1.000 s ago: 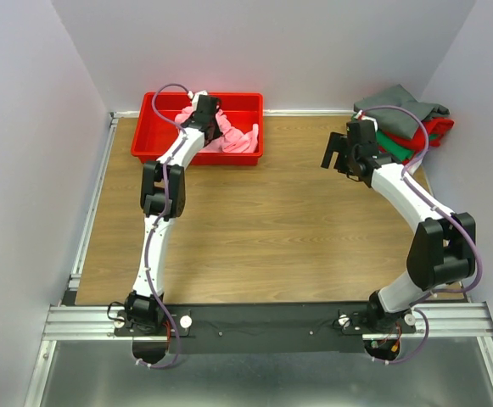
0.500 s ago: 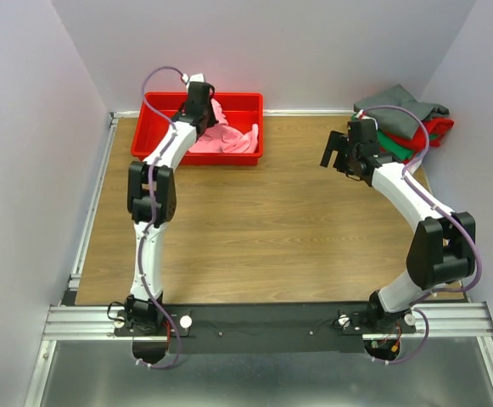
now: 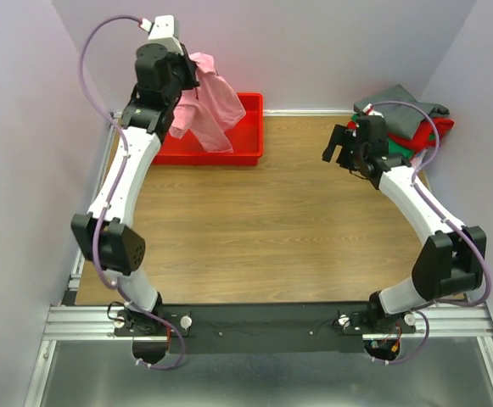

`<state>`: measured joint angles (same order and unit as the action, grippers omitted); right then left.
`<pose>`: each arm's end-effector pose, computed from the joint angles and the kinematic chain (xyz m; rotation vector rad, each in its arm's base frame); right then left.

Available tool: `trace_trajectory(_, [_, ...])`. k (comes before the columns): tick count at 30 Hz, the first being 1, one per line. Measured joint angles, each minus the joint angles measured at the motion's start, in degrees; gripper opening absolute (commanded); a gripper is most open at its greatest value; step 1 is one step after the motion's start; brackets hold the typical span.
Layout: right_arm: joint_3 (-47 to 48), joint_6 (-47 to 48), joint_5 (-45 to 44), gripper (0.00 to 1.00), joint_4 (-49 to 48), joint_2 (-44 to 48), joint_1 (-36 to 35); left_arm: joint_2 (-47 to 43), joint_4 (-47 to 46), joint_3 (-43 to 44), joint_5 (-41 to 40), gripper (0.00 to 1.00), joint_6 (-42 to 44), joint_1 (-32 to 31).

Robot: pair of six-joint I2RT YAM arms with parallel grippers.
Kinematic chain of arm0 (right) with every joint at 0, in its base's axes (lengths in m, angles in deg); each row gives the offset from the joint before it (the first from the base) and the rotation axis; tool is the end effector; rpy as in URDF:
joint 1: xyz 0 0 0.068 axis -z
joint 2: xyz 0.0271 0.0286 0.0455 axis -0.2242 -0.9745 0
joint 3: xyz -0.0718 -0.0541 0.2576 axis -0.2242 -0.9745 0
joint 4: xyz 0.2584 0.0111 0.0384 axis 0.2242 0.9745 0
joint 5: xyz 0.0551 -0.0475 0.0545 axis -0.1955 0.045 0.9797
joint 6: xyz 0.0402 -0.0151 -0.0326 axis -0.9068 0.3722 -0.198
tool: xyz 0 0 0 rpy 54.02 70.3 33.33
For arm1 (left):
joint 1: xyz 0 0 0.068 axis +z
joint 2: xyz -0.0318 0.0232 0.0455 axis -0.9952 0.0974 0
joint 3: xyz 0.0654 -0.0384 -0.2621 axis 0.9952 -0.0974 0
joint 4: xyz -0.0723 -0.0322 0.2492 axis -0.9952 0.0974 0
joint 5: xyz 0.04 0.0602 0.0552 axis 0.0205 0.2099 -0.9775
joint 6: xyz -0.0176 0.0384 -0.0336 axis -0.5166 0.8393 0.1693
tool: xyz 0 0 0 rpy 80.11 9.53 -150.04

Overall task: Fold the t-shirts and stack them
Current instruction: Move the tshirt to the center of the board

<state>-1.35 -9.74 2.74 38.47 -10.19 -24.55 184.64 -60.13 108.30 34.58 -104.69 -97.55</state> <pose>0.3400 0.0656 0.2970 0.3036 2.2245 0.2115 0.4046 -0.0932 0.4612 -0.0831 1.6524 -0.3733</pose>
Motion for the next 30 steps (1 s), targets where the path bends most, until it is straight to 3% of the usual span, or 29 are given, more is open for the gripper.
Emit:
trace_trajectory(14, [-4.9, 0.1, 0.1, 1.0, -0.4, 10.1, 0.0, -31.5, -5.4, -11.6, 16.6, 0.0, -2.5, -0.4])
trace_trajectory(22, [-5.9, 0.0, 0.8, 1.0, -0.4, 12.5, 0.1, -42.3, -7.9, -28.2, 17.6, 0.0, -8.6, -3.7])
trace_trajectory(24, [-7.7, 0.0, 1.3, 1.0, -0.3, 13.9, 0.1, -41.6, -8.4, -33.5, 16.7, 0.49, -9.7, -6.8])
trace_trajectory(25, [-8.9, 0.0, 1.6, 1.0, -0.3, 14.8, 0.1, -40.4, -8.3, -36.5, 15.9, 0.65, -10.4, -8.7])
trace_trajectory(26, [-10.5, 0.0, 2.2, 1.0, -0.3, 15.7, 0.1, -39.7, -8.1, -38.3, 15.4, 0.96, -11.2, -9.7])
trace_trajectory(30, [-15.7, 0.0, 5.3, 1.0, 0.3, 17.9, 0.1, -30.9, -3.7, -47.0, 11.4, 0.98, -13.2, -13.6])
